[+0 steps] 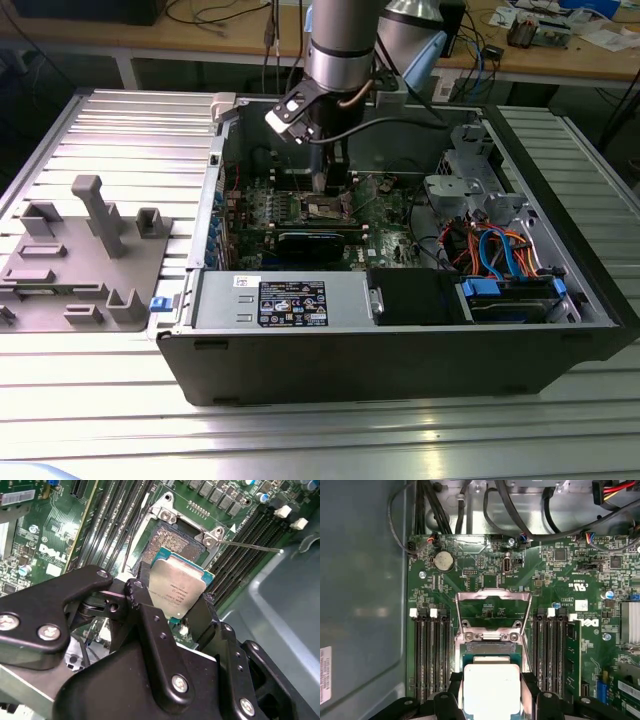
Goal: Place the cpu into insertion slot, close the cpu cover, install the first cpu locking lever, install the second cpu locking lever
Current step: 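Place the cpu into insertion slot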
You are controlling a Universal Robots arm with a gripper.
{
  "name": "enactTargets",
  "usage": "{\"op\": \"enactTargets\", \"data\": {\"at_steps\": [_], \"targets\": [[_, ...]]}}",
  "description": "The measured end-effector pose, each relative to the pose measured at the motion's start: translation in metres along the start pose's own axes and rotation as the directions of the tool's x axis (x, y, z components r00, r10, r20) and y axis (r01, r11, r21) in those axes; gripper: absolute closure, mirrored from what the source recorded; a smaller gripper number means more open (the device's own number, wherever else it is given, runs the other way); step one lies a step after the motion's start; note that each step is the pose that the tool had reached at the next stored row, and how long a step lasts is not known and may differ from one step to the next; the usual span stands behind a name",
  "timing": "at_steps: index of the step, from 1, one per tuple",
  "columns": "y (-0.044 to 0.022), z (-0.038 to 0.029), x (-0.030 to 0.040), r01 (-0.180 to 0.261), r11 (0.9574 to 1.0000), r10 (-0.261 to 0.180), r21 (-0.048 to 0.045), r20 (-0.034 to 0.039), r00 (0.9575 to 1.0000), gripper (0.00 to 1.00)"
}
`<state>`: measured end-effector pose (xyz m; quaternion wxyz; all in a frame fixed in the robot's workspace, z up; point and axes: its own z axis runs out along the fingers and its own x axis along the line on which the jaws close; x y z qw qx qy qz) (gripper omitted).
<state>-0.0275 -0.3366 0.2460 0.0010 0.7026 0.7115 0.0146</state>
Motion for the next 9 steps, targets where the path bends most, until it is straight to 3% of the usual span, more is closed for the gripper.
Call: {"op": "enactTargets", "data": {"at_steps": [2, 9], "targets": [[-0.0002, 0.0073, -0.0022, 0.000, 1.0000, 0.000, 0.0000, 0.0001, 1.0000, 0.46], [-0.0025, 0.0209, -0.0032, 0.000, 1.0000, 0.000, -0.0001, -0.0002, 1.0000, 0.46]]}}
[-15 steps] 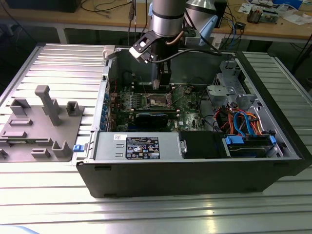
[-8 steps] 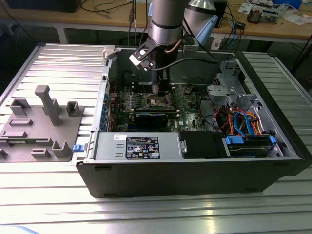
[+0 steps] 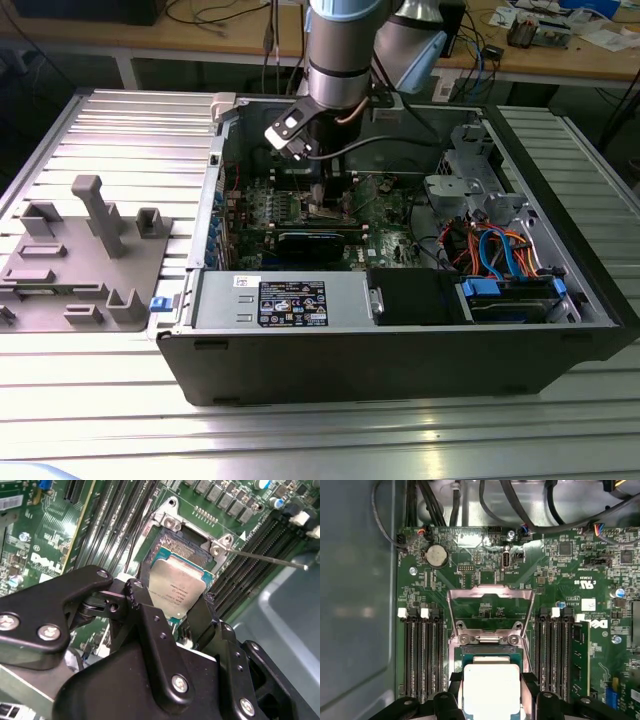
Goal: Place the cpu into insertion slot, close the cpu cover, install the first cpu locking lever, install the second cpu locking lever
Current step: 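Place the cpu into insertion slot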
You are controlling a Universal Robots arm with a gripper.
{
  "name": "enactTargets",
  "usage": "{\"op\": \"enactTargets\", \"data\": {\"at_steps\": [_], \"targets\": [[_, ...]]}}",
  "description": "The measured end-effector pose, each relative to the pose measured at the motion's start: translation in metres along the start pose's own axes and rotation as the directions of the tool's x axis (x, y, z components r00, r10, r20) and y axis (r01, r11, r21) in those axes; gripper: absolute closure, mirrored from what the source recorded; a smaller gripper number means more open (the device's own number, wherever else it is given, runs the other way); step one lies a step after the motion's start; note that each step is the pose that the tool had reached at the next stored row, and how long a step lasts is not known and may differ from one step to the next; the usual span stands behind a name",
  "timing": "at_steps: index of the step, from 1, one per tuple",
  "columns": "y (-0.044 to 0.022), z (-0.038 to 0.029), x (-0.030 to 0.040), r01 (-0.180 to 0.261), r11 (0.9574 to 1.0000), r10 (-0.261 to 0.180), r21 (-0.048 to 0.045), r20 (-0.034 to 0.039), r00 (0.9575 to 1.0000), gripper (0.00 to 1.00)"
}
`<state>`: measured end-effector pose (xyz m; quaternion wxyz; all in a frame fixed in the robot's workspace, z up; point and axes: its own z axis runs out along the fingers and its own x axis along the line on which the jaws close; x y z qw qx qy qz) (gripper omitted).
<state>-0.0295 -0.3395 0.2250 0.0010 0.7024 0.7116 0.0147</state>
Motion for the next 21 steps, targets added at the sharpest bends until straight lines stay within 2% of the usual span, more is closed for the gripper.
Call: {"op": "enactTargets", "data": {"at_steps": [9, 13, 21], "targets": [[-0.0007, 0.0172, -0.0004, -0.009, 1.0000, 0.009, 0.0006, 0.0003, 1.0000, 0.46], [-0.0013, 0.0180, -0.0004, -0.010, 1.0000, 0.010, 0.0004, 0.0001, 1.0000, 0.46], [-0.0016, 0.0261, -0.0007, -0.010, 1.0000, 0.010, 0.0009, 0.0009, 1.0000, 0.46]]}}
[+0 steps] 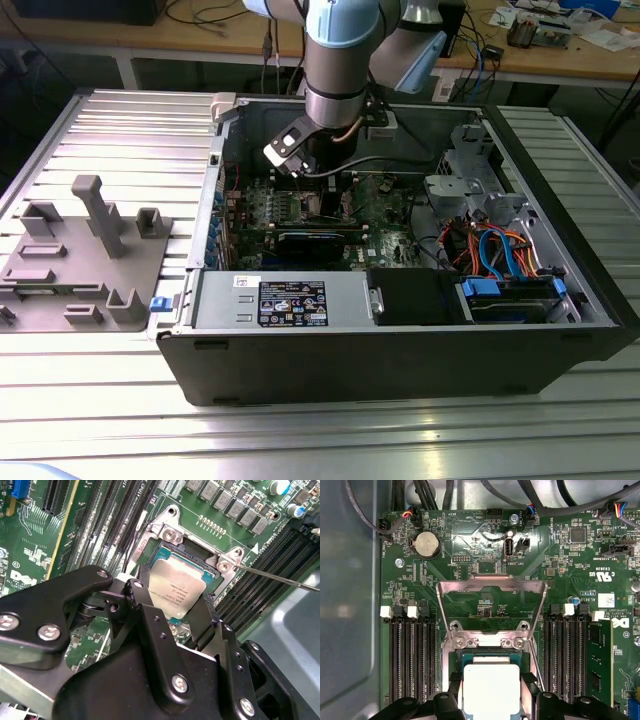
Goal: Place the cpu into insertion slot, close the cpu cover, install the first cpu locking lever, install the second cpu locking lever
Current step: 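Place the cpu into insertion slot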
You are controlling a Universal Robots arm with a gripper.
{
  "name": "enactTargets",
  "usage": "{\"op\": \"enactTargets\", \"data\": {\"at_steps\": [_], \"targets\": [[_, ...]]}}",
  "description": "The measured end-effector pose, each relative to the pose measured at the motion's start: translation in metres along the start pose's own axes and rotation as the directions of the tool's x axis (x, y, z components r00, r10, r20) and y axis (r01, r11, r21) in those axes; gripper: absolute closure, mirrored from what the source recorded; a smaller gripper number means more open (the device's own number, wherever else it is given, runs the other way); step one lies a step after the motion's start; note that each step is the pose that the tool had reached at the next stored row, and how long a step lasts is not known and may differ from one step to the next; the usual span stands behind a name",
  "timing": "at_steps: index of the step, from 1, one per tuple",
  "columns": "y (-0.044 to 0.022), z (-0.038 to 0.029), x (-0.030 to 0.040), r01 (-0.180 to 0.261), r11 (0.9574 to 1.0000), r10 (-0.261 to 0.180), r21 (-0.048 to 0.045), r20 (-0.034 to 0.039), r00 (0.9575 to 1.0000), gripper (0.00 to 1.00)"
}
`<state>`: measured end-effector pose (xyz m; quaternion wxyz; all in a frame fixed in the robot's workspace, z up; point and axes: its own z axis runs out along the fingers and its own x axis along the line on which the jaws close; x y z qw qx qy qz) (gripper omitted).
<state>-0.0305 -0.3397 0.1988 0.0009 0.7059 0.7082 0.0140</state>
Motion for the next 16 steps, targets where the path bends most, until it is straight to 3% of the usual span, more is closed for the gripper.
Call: {"op": "enactTargets", "data": {"at_steps": [10, 16], "targets": [[-0.0001, -0.0009, 0.0002, -0.001, 1.0000, 0.001, -0.0004, -0.0006, 1.0000, 0.46], [-0.0002, 0.0024, 0.0009, -0.002, 1.0000, 0.002, -0.0001, -0.0006, 1.0000, 0.46]]}}
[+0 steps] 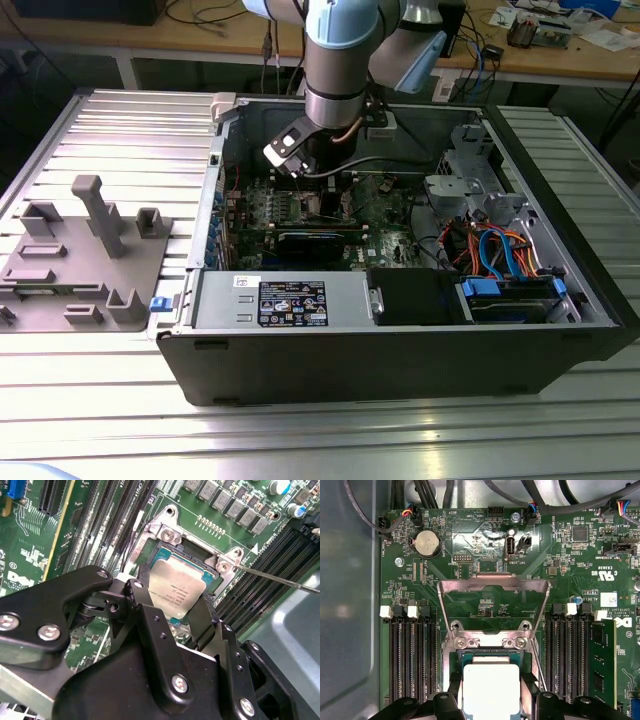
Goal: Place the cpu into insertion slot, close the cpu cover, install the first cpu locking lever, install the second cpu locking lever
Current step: 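Place the cpu into insertion slot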
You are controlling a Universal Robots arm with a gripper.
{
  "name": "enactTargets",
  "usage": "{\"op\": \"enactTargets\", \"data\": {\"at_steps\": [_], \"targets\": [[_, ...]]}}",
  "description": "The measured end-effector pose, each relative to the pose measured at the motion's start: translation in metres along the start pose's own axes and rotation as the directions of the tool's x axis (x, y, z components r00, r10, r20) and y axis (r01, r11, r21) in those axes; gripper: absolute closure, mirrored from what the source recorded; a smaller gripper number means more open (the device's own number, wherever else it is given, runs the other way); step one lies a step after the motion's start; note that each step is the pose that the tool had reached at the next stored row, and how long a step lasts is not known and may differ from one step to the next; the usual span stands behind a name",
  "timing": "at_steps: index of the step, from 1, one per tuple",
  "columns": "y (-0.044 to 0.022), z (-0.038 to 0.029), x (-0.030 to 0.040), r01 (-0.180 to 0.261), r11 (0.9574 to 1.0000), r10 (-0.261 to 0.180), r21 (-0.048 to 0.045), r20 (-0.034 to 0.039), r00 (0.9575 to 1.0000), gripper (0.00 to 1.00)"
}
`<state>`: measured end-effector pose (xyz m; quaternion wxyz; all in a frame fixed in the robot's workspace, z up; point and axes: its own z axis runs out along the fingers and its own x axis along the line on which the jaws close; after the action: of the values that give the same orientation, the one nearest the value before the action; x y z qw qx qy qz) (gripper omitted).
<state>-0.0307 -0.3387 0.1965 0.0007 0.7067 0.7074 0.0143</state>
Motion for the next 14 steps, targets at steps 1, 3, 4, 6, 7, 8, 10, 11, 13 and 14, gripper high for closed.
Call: {"op": "enactTargets", "data": {"at_steps": [1, 3, 4, 6, 7, 8, 10, 11, 13, 14], "targets": [[0.0000, 0.0001, 0.0000, 0.000, 1.0000, 0.000, 0.0000, 0.0000, 1.0000, 0.46], [0.0001, 0.0002, 0.0001, 0.000, 1.0000, 0.000, -0.0001, -0.0002, 1.0000, 0.46], [0.0000, 0.0002, 0.0001, 0.000, 1.0000, 0.000, -0.0002, -0.0002, 1.0000, 0.46], [0.0000, 0.0002, 0.0001, 0.000, 1.0000, 0.000, -0.0002, -0.0003, 1.0000, 0.46], [0.0001, 0.0004, 0.0001, 0.000, 1.0000, 0.000, -0.0004, -0.0006, 1.0000, 0.46], [0.0001, 0.0006, 0.0002, 0.000, 1.0000, 0.000, -0.0007, -0.0013, 1.0000, 0.45], [0.0001, 0.0006, 0.0002, 0.000, 1.0000, 0.000, -0.0004, -0.0008, 1.0000, 0.38], [0.0001, 0.0005, 0.0001, 0.000, 1.0000, 0.000, -0.0003, -0.0005, 1.0000, 0.38], [0.0001, -0.0016, 0.0002, 0.000, 1.0000, 0.000, -0.0003, -0.0004, 1.0000, 0.38], [0.0001, -0.0035, 0.0002, 0.000, 1.0000, 0.000, -0.0001, -0.0003, 1.0000, 0.38]]}}
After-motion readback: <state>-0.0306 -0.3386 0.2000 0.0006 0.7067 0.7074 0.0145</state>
